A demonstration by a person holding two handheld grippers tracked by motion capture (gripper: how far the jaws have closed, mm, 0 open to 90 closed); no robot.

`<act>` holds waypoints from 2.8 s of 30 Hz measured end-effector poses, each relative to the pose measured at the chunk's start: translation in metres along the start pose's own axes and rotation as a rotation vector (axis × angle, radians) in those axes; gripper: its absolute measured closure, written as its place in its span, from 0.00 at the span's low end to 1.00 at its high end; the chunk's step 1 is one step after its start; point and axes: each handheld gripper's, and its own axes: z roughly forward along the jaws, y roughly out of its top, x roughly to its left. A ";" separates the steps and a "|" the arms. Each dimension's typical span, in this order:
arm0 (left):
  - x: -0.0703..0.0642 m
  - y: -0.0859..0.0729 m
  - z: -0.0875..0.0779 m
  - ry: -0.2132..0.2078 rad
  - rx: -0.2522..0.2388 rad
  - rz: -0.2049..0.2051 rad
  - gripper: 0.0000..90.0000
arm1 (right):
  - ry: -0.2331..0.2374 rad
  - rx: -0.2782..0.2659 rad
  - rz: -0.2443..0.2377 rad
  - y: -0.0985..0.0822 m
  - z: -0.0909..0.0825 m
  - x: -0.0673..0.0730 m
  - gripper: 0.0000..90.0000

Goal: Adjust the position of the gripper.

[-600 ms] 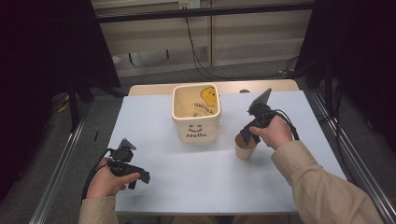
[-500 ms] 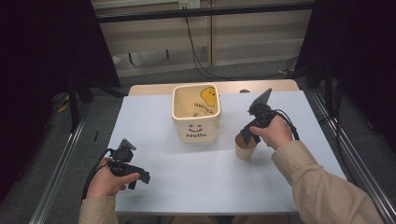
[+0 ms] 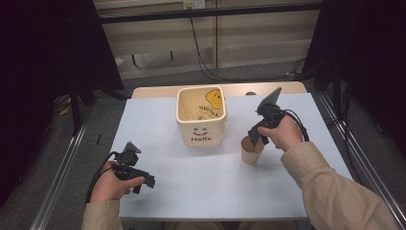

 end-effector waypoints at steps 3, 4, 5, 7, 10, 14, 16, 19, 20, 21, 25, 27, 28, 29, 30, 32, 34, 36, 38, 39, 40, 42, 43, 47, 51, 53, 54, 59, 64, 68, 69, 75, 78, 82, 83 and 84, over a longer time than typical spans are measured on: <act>-0.001 0.000 0.001 -0.001 -0.009 -0.005 0.03 | -0.002 -0.008 -0.011 0.002 -0.011 -0.001 0.09; -0.001 0.000 0.001 -0.001 -0.009 -0.005 0.03 | -0.002 -0.008 -0.011 0.002 -0.011 -0.001 0.09; -0.001 0.000 0.001 0.000 -0.011 -0.008 0.03 | -0.007 -0.008 -0.009 0.004 -0.018 -0.001 0.09; 0.001 0.000 0.000 0.004 -0.002 0.012 0.03 | -0.007 -0.008 0.001 0.005 -0.024 0.000 0.09; 0.001 0.000 0.001 0.003 -0.008 -0.003 0.03 | -0.004 -0.013 -0.003 0.006 -0.029 0.000 0.09; 0.001 0.000 0.000 0.005 -0.005 0.007 0.03 | -0.008 -0.009 -0.007 0.006 -0.030 0.003 0.09; 0.001 0.000 0.000 0.004 -0.003 0.012 0.03 | 0.002 -0.008 -0.007 0.007 -0.031 0.004 0.09; 0.001 0.000 0.000 0.006 -0.003 0.015 0.03 | -0.003 -0.010 -0.014 0.008 -0.033 0.004 0.09; 0.001 0.000 0.000 0.004 -0.003 0.013 0.03 | 0.000 -0.004 -0.019 0.009 -0.037 0.003 0.09; 0.002 0.000 0.000 0.010 0.000 0.017 0.03 | 0.000 -0.003 -0.014 0.009 -0.039 0.003 0.09; 0.001 0.000 0.000 0.002 -0.004 0.003 0.03 | -0.006 -0.001 -0.015 0.011 -0.047 0.001 0.09; 0.001 0.000 0.000 -0.001 -0.006 -0.006 0.03 | -0.008 -0.006 -0.013 0.011 -0.049 0.001 0.08; 0.001 0.000 0.000 0.002 -0.007 0.001 0.03 | -0.001 -0.009 -0.018 0.012 -0.053 0.000 0.08; 0.001 0.000 0.000 0.001 -0.005 -0.001 0.03 | 0.000 -0.011 -0.022 0.012 -0.055 0.000 0.08; 0.001 0.000 0.000 0.004 -0.012 -0.006 0.03 | -0.005 -0.007 -0.020 0.012 -0.057 0.000 0.08; 0.001 0.000 0.000 0.002 0.000 0.001 0.03 | -0.006 -0.007 -0.019 0.013 -0.060 0.002 0.08; 0.002 0.000 0.000 0.006 0.000 0.023 0.03 | -0.005 -0.009 -0.015 0.014 -0.061 0.003 0.08; 0.002 0.000 0.000 0.006 -0.002 0.012 0.03 | -0.006 -0.004 -0.020 0.015 -0.065 0.003 0.08; 0.001 0.000 0.000 0.003 -0.003 0.005 0.03 | -0.002 -0.010 -0.015 0.016 -0.066 0.003 0.08; 0.001 0.000 0.000 0.000 -0.007 -0.004 0.03 | -0.003 -0.005 -0.021 0.017 -0.067 0.003 0.08; 0.001 0.000 0.000 0.002 -0.007 0.001 0.03 | 0.001 -0.010 -0.018 0.017 -0.067 0.003 0.08; 0.001 0.000 0.000 -0.004 -0.007 -0.003 0.03 | -0.001 -0.008 -0.020 0.018 -0.068 0.006 0.08; 0.001 0.000 0.000 -0.002 -0.009 -0.002 0.03 | -0.003 -0.012 -0.021 0.018 -0.068 0.007 0.08; 0.001 -0.001 -0.001 -0.008 -0.012 -0.003 0.03 | -0.004 -0.003 -0.032 0.019 -0.068 0.015 0.08; 0.002 0.000 -0.002 -0.001 -0.014 0.006 0.03 | 0.001 0.002 -0.044 0.019 -0.068 0.025 0.08; 0.002 0.000 -0.002 -0.005 -0.013 0.004 0.03 | 0.004 0.004 -0.056 0.020 -0.068 0.029 0.08; 0.002 -0.001 -0.002 -0.002 -0.015 0.005 0.03 | 0.002 0.003 -0.064 0.020 -0.068 0.031 0.08; 0.002 -0.001 -0.002 0.003 -0.023 0.000 0.03 | -0.001 0.001 -0.074 0.021 -0.068 0.038 0.08; 0.002 -0.001 -0.002 -0.001 -0.019 0.002 0.03 | -0.005 0.005 -0.067 0.022 -0.067 0.041 0.08; 0.001 -0.001 -0.002 0.000 -0.031 -0.009 0.03 | -0.026 0.008 -0.064 0.022 -0.065 0.043 0.07; 0.001 -0.001 -0.003 0.003 -0.031 -0.006 0.03 | -0.027 0.007 -0.063 0.022 -0.064 0.043 0.07; 0.002 -0.002 -0.004 -0.009 -0.025 -0.006 0.03 | -0.030 0.013 -0.065 0.022 -0.053 0.048 0.07; 0.002 -0.002 -0.005 -0.010 -0.025 -0.009 0.03 | -0.021 0.019 -0.063 0.022 -0.047 0.048 0.08; 0.003 -0.001 -0.005 -0.005 -0.031 0.001 0.03 | -0.028 0.017 -0.062 0.022 -0.042 0.048 0.07; 0.004 -0.001 -0.005 -0.001 -0.031 0.003 0.03 | -0.028 0.016 -0.059 0.022 -0.042 0.049 0.07; 0.003 -0.001 -0.005 -0.002 -0.033 0.005 0.03 | -0.029 0.014 -0.058 0.022 -0.041 0.049 0.07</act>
